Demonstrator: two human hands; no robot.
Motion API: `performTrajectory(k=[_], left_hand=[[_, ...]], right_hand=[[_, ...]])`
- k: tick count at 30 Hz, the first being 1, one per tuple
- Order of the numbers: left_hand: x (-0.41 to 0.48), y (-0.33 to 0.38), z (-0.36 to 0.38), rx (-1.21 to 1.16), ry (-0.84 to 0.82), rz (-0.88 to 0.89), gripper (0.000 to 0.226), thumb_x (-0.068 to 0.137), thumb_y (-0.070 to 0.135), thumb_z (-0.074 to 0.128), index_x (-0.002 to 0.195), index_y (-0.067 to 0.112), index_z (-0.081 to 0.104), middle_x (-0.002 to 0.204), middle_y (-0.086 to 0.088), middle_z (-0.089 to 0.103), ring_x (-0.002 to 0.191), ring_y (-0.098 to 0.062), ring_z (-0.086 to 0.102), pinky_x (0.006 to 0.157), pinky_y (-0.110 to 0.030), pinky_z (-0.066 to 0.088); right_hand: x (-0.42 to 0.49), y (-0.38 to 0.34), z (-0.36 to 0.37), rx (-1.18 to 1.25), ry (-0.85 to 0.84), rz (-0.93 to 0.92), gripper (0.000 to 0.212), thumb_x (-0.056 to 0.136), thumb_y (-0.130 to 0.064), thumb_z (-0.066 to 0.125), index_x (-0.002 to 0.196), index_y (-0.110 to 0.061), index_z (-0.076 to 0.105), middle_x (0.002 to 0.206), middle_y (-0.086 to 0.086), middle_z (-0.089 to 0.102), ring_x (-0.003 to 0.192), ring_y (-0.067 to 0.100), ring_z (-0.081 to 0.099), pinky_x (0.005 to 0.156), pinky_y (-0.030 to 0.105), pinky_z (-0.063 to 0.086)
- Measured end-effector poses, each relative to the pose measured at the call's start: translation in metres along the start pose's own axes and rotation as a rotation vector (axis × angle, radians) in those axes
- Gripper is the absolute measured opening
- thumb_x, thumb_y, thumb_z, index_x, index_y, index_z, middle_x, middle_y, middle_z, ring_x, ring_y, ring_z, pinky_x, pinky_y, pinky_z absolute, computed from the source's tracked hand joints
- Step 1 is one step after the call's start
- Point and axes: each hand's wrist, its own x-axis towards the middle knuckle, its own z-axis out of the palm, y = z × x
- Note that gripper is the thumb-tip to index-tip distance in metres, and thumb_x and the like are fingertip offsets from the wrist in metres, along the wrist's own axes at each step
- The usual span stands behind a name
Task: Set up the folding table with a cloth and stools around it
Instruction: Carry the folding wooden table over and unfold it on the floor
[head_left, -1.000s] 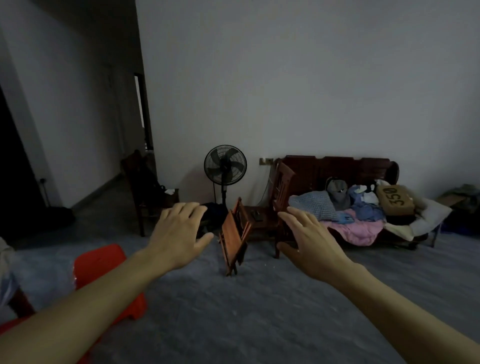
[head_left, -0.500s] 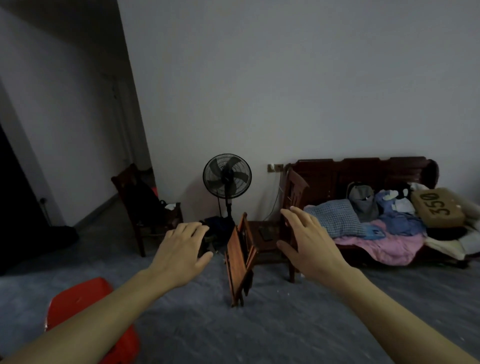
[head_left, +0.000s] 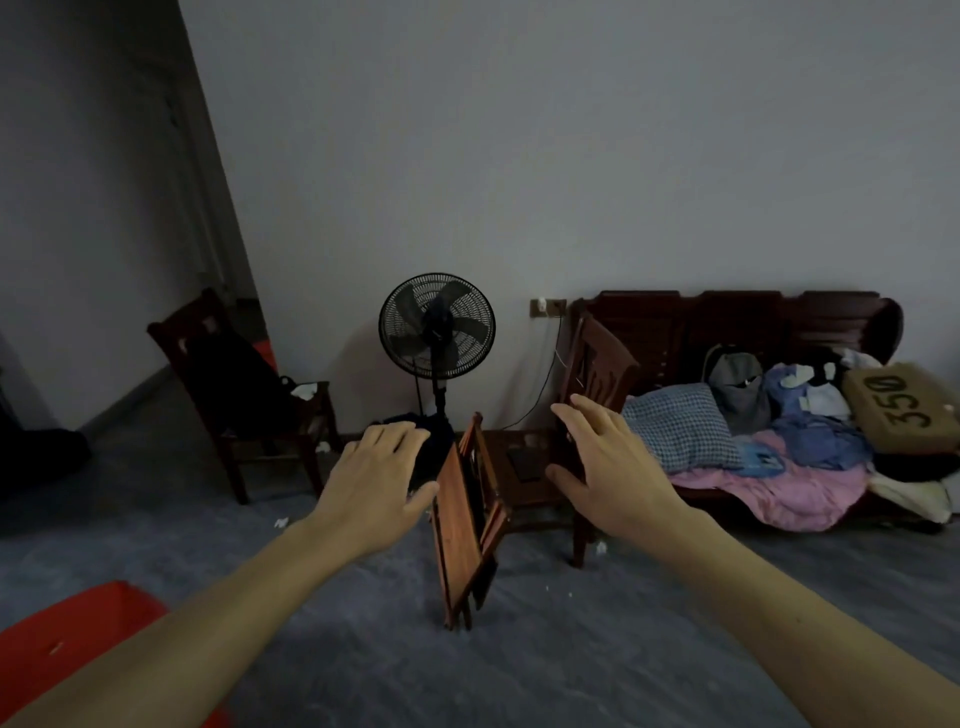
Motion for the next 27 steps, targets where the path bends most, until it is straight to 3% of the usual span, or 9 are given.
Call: performTrajectory(k=[6, 12, 27], left_hand=[[0.092, -0.066, 0.040, -0.057, 0.029, -0.003, 0.061, 0.091, 0.051, 0.052, 0.142, 0.022, 0.039, 0.146, 0.002, 0.039, 0.135, -0.019, 0.034, 0.108, -0.040, 0.035], [0.169, -0.111, 0.087, -0.064, -0.060, 0.016, 0.063, 0.092, 0.050, 0.054, 0.145, 0.020, 0.038, 0.150, 0.000, 0.037, 0.138, -0.020, 0.032, 0.111, -0.042, 0.028], [0.410, -0.188, 0.233, -0.018, -0.236, -0.002, 0.060, 0.092, 0.049, 0.052, 0.143, 0.021, 0.040, 0.148, 0.003, 0.039, 0.137, -0.017, 0.034, 0.109, -0.038, 0.033]], right_hand=[[0.107, 0.009, 0.045, 0.021, -0.005, 0.036, 0.071, 0.094, -0.042, 0.059, 0.153, -0.023, 0.025, 0.160, 0.001, 0.021, 0.147, 0.023, 0.020, 0.115, 0.045, 0.032], [0.192, 0.033, 0.101, 0.008, -0.078, 0.132, 0.072, 0.093, -0.043, 0.060, 0.152, -0.024, 0.024, 0.160, 0.004, 0.022, 0.147, 0.026, 0.020, 0.116, 0.047, 0.030], [0.436, 0.147, 0.245, 0.108, -0.197, 0.321, 0.069, 0.095, -0.041, 0.055, 0.153, -0.018, 0.025, 0.159, 0.008, 0.024, 0.146, 0.030, 0.022, 0.116, 0.046, 0.026]])
